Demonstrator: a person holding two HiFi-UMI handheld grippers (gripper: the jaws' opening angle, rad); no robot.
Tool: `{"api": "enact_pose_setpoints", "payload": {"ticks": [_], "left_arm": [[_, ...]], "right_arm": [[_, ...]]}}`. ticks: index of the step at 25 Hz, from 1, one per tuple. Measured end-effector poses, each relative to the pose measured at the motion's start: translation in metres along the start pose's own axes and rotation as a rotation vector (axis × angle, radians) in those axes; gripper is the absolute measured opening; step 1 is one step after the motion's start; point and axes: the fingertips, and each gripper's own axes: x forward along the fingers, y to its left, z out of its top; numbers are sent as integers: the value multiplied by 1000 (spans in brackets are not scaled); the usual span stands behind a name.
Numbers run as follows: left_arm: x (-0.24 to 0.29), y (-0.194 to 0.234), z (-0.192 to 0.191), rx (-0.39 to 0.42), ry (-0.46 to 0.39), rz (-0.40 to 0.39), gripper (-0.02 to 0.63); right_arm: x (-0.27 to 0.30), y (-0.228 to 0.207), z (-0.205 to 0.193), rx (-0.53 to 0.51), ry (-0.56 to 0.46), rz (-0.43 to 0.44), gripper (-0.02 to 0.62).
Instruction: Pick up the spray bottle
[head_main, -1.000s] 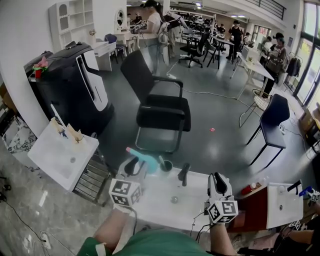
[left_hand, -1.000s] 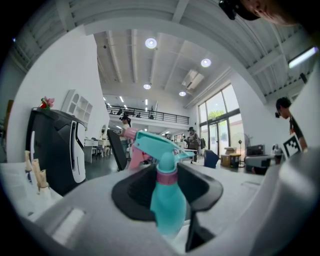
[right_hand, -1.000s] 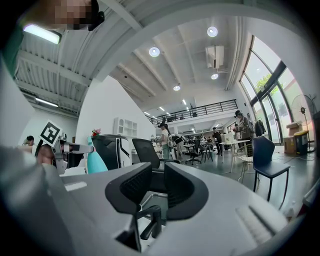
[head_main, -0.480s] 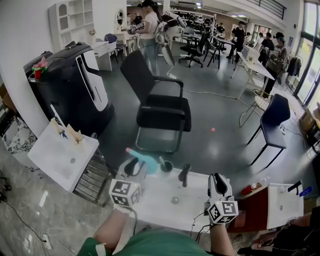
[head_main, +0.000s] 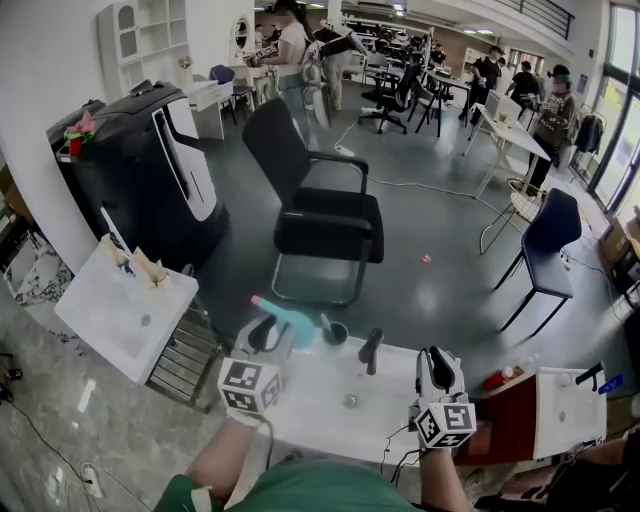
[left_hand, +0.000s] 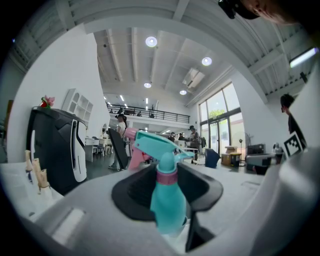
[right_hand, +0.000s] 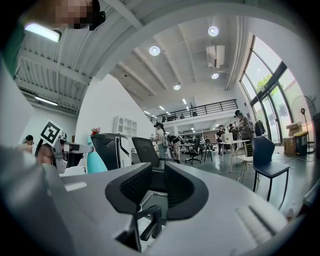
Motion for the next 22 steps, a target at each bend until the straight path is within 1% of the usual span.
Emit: {"api": "enact_pose_setpoints", "payload": {"ticks": [22], "left_arm": [[8, 11, -4, -12, 6, -8, 132]], "right_arm": [[8, 2, -3, 5, 14, -14, 75]]}}
